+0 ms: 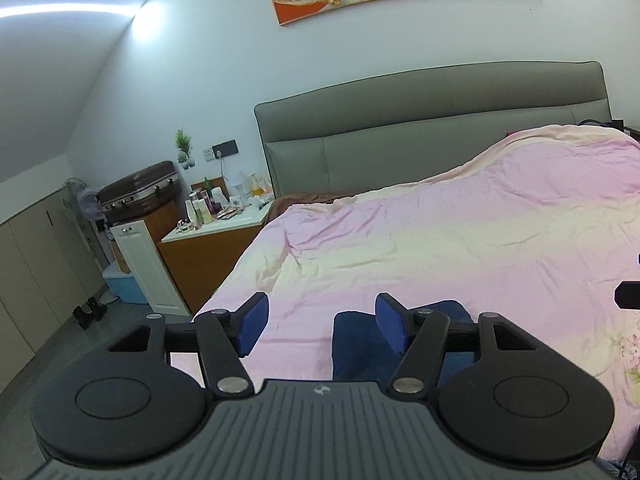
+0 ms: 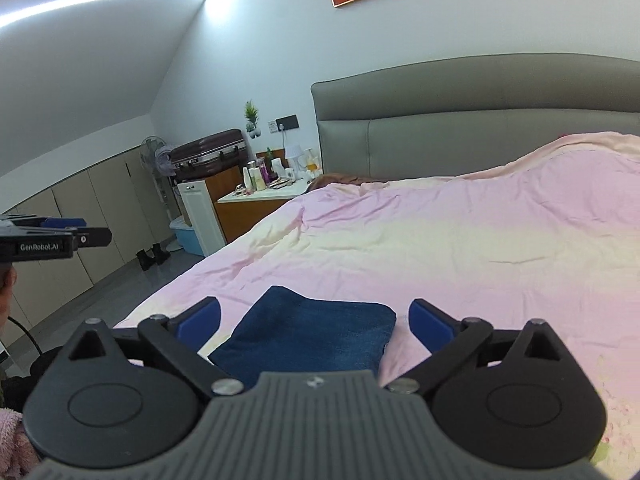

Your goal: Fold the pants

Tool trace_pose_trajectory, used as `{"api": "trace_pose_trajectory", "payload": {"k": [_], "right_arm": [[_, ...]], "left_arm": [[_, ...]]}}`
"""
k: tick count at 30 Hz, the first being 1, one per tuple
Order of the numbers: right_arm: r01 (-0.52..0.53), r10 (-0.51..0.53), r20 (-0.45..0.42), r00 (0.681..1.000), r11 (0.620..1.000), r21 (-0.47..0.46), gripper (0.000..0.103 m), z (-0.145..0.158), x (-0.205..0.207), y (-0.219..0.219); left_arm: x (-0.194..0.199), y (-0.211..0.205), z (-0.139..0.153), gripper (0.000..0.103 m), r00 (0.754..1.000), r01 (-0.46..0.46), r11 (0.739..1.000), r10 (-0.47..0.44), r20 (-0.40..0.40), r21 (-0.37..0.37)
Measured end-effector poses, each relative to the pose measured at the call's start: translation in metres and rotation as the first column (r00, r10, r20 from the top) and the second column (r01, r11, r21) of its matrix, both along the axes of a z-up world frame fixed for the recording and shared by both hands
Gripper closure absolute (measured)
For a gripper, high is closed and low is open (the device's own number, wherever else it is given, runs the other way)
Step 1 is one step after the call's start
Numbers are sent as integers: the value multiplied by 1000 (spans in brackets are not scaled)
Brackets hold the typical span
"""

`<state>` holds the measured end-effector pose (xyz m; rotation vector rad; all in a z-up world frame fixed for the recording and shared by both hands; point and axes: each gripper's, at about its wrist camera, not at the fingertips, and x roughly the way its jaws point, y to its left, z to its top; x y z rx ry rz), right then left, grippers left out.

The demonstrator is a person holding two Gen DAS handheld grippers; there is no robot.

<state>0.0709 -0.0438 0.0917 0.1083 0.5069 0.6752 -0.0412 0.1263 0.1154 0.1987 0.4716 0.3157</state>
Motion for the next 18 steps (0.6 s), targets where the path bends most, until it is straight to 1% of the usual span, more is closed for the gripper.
{"api": "trace_pose_trajectory", "payload": {"k": [3,5,6,7,10,13,15,18], "right_arm": [[57,-55,55,997,998,-40,5,-4,-34,-3],[87,-79,102,992,993,-77,5,-9,-52,-3],[103,-92,120,989,991,-89,5,-12,-62,-4],[116,-104,121,987,989,-96,5,-16,-68,-5],[141,-132,96,987,986,-94,5,-30,-85,-8],[132,-122,88,989,984,-121,5,-47,-95,-7],[136,-122,97,988,979,-150,5,-58,-100,-4],[126,-116,71,991,977,-171,5,-69,-99,-3]], "left_arm": [[-20,-18,-11,28,1000,-11,1000,11,21,15],[-31,-28,-18,20,999,-37,999,36,39,28],[-34,-32,-21,18,998,-48,999,47,43,24],[-40,-35,-25,15,997,-62,998,62,48,9],[-51,-44,-38,14,996,-75,997,77,55,-32],[-54,-53,-56,13,998,-63,997,64,27,-47],[-54,-57,-70,13,997,-73,995,72,-14,-64],[-52,-57,-85,13,994,-91,990,83,-76,-108]]}}
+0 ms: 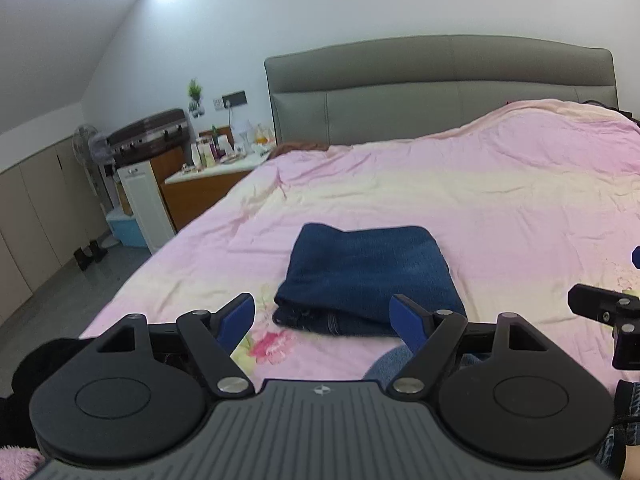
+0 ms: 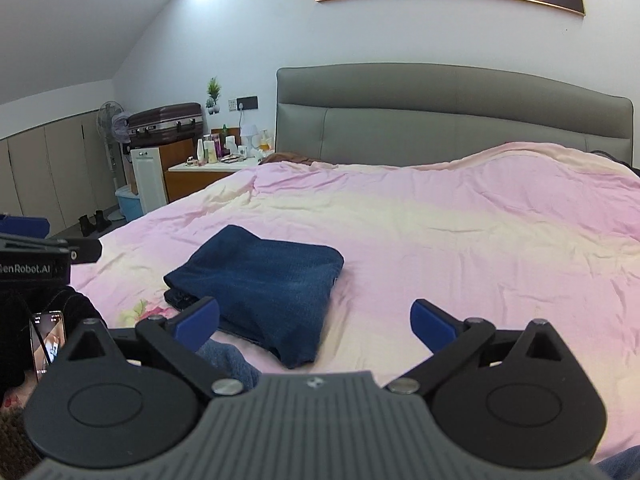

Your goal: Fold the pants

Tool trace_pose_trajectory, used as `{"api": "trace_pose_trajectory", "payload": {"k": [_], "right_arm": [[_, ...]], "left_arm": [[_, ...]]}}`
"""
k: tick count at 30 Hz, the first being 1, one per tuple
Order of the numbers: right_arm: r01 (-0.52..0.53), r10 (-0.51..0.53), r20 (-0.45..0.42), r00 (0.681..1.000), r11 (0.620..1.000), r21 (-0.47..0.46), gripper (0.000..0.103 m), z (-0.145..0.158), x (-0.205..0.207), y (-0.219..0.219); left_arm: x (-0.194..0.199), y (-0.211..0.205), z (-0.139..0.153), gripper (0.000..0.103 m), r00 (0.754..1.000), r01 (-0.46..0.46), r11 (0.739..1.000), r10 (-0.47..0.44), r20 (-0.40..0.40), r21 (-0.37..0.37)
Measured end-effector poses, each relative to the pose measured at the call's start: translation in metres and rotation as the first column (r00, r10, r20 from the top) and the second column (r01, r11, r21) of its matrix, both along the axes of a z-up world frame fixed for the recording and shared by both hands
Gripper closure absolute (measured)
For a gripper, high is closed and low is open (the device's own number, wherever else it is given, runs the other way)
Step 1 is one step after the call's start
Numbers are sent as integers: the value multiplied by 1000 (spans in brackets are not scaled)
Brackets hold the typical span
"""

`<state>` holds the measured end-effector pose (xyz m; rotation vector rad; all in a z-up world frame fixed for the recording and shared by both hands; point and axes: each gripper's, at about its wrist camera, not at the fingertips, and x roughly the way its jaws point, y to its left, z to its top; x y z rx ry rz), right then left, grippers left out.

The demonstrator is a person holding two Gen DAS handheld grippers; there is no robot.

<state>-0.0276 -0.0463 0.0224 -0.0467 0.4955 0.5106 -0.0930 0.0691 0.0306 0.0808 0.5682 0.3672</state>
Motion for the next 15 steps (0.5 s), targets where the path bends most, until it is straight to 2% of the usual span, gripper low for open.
{"api": "trace_pose_trajectory", "payload": {"k": [3,7,12,15], "right_arm": [[9,-9,-11,1000,1000,-7,5,-6,4,1],[23,-24,-43,999,999,-23,5,-15,11,1],[60,-58,-89,994,998,10,5,-22,23,-2],[71,-70,-83,994,997,16,5,-21,25,-5]], "left_arm": [[4,2,-9,13,998,-24,999,22,-52,-43],[4,-5,-17,13,997,-32,998,28,-70,-61],[10,-13,-19,13,996,-30,998,25,-88,-52],[13,-17,-17,13,996,-19,999,15,-84,-44]]}}
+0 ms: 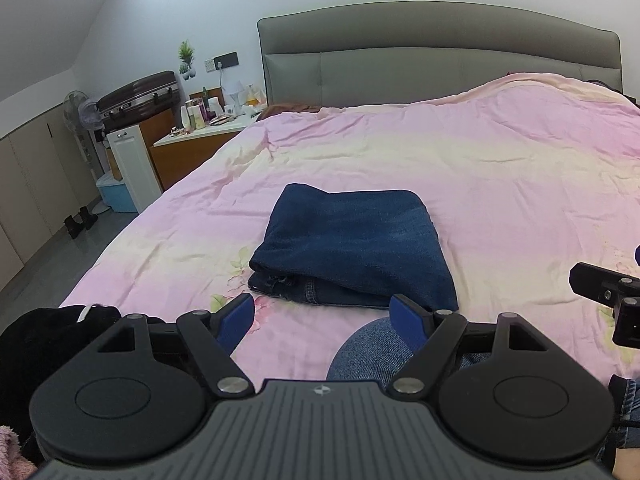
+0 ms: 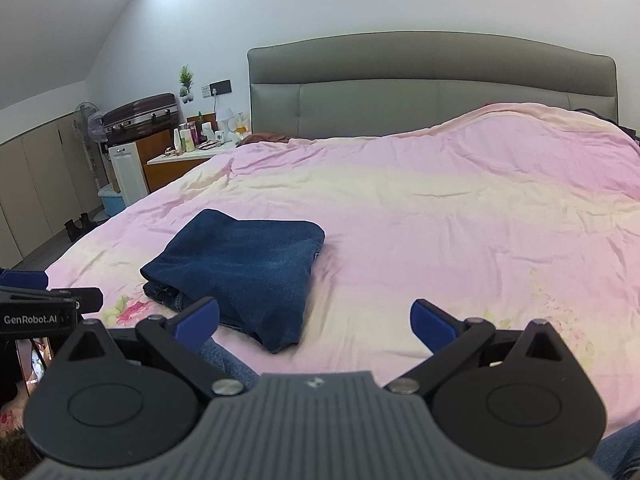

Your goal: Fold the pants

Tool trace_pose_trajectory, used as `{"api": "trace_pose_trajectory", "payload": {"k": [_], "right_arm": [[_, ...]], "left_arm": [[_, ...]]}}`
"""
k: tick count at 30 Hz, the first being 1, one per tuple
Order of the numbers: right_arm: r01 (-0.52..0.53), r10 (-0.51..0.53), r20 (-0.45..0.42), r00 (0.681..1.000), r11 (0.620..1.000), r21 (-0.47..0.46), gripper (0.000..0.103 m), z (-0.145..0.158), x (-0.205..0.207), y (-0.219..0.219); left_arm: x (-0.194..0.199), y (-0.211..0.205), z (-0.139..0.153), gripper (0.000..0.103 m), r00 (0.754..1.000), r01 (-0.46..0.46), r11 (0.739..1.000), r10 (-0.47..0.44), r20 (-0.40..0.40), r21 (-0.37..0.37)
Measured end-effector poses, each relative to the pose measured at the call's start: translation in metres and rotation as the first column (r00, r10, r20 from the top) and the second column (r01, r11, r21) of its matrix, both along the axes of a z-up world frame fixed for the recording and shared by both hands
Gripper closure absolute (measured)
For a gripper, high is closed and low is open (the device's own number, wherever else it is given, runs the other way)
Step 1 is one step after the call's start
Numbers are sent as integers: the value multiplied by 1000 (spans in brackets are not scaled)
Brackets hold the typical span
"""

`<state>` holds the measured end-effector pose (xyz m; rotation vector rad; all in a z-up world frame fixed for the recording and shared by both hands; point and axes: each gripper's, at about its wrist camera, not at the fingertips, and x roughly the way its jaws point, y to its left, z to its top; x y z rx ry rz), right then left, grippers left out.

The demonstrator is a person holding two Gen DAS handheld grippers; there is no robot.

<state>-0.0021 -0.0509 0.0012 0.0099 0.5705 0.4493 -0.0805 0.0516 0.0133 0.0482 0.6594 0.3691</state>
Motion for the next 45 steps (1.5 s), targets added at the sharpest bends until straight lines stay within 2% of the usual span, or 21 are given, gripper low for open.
{"api": "trace_pose_trajectory", "payload": {"k": [16,30,45], "right_arm": [[2,-2,15,1000,1000,3,5,5,-2,-7],[-13,13,63,998,1000,-12,5,8,-10,-6],[-20,20,58,998,1000,-1,5,10,-11,-8]], "left_arm": [[6,-1,7,13,1000,18,1000,-18,1,22],[4,2,10,13,1000,26,999,-26,3,20],[1,5,13,13,999,34,999,-34,8,21]]}}
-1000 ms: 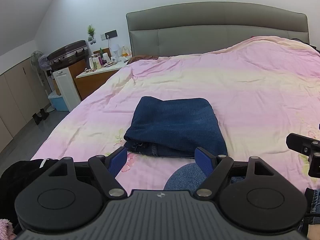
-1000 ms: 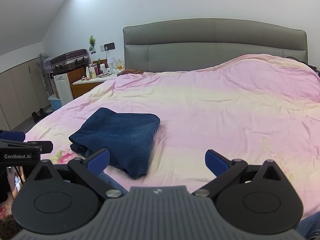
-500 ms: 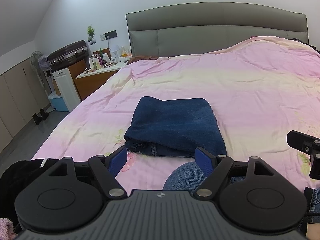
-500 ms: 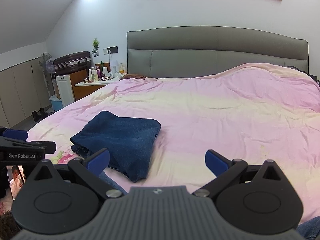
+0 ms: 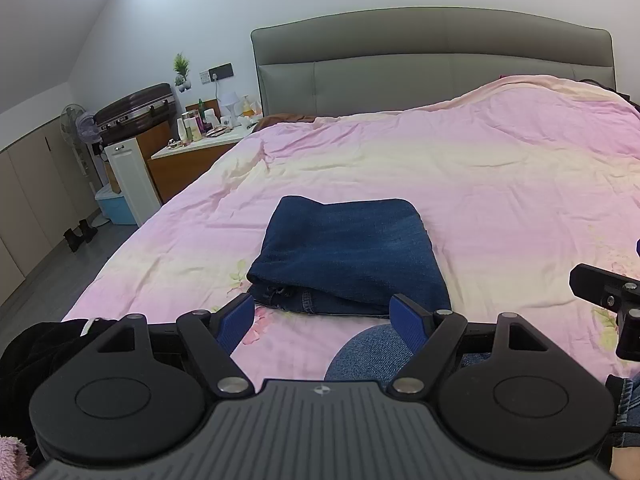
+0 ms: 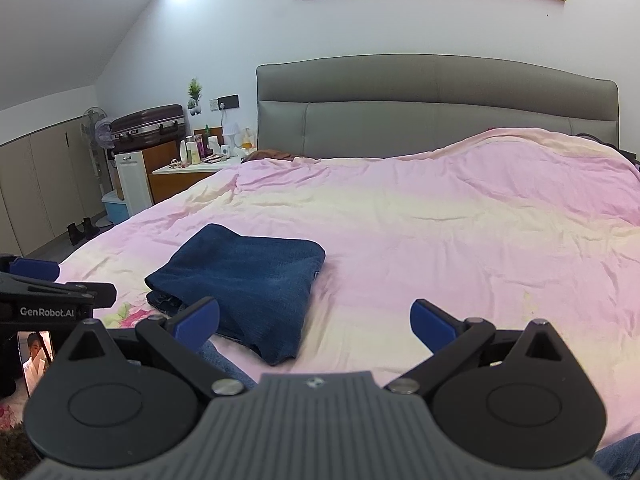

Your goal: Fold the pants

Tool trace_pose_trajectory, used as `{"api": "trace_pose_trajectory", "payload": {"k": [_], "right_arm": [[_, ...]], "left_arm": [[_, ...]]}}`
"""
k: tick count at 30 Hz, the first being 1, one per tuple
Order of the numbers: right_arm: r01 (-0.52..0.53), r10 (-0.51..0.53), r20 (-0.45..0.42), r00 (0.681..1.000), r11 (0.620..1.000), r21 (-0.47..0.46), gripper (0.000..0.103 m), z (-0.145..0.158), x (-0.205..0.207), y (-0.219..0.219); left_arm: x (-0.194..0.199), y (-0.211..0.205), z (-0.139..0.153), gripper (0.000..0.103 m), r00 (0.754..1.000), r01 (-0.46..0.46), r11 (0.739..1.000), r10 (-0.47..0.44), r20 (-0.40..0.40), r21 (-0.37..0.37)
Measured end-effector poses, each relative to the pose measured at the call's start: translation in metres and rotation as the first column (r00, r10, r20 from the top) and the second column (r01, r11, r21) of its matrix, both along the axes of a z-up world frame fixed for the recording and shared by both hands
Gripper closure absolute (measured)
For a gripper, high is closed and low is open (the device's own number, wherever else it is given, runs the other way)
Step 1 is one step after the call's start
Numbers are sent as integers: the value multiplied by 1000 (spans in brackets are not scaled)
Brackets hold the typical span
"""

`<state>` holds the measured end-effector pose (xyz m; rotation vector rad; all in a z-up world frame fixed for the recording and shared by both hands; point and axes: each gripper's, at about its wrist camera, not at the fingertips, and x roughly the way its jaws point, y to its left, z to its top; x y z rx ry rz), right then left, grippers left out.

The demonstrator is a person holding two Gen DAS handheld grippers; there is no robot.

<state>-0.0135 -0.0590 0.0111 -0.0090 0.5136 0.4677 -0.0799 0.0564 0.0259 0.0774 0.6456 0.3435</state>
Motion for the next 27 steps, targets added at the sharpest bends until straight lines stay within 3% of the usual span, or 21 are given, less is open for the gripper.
{"api": "trace_pose_trajectory", "payload": {"k": [27], "right_arm": [[-7,6,-44,999,1000,-10,5,-1,5,2]], "left_arm": [[-3,2,5,13,1000,15,1000,-15,24,-8]]}}
